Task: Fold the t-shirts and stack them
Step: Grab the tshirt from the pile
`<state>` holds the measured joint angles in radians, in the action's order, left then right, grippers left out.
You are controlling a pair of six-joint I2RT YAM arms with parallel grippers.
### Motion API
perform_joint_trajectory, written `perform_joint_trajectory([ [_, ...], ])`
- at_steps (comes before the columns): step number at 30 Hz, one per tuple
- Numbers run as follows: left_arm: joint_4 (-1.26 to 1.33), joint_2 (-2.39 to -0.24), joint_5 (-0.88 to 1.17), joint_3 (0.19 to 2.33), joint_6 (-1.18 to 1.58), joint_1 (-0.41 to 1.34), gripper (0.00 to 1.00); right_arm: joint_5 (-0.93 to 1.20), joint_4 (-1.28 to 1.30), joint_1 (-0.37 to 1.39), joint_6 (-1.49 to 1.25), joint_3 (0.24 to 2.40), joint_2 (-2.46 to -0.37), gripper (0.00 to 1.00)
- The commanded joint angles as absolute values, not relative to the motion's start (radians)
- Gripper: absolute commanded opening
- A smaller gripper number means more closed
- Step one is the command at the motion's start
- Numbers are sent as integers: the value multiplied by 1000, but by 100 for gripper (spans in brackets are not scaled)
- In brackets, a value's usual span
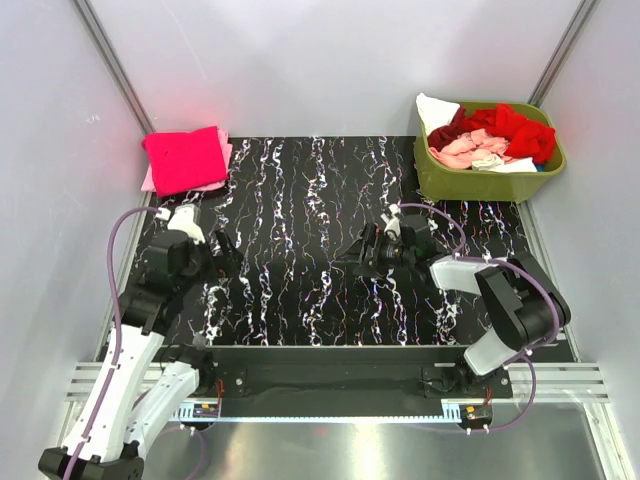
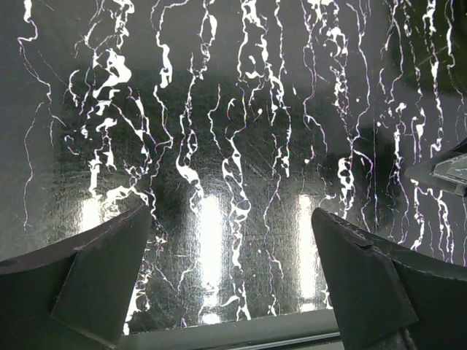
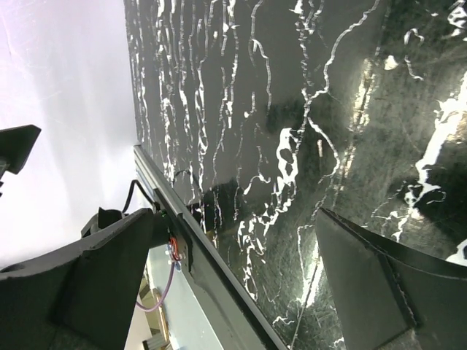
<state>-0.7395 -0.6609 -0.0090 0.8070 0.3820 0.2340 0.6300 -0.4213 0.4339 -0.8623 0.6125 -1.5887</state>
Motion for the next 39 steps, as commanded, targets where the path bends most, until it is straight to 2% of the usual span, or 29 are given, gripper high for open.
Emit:
perform_joint_trajectory([
  [1, -698, -644, -40, 813, 377, 236, 99, 638, -457, 434, -847, 611, -1511, 100],
  [3, -703, -643, -41, 815, 377, 236, 99, 629, -407, 434, -832, 630, -1461, 100],
  [4, -704, -641, -41, 816, 376, 236, 99, 608, -267, 430, -806, 691, -1394, 100],
  [6, -703, -632, -44, 815, 376, 236, 99, 459, -85, 428, -689, 788, -1295, 100],
  [7, -701, -629, -52, 815, 377, 236, 99, 396, 86, 426, -652, 899, -1267, 100],
  [8, -703, -623, -55, 815, 379, 236, 99, 276, 147, 419, -571, 954, -1249, 100],
  [12, -706, -615, -66, 816, 382, 236, 99, 22, 356, 345, -427, 1230, -1235, 100],
  [15, -704, -609, -69, 816, 382, 236, 99, -41, 458, 229, -390, 1458, -1357, 100],
  [21, -701, -597, -66, 815, 379, 236, 99, -138, 626, 130, -342, 1917, -1644, 99],
  [24, -699, -594, -63, 815, 376, 236, 99, -150, 750, 72, -336, 2150, -1863, 99],
  [26, -699, -592, -63, 816, 376, 236, 99, -205, 926, 11, -344, 2354, -1972, 98],
  [29, -699, -581, -64, 815, 376, 236, 99, -230, 1003, -58, -363, 2388, -2026, 97],
  [36, -693, -575, -57, 813, 374, 236, 99, -49, 908, -239, -408, 2084, -1948, 88],
  [39, -693, -577, -57, 813, 376, 235, 99, -3, 902, -267, -410, 2068, -1960, 84],
])
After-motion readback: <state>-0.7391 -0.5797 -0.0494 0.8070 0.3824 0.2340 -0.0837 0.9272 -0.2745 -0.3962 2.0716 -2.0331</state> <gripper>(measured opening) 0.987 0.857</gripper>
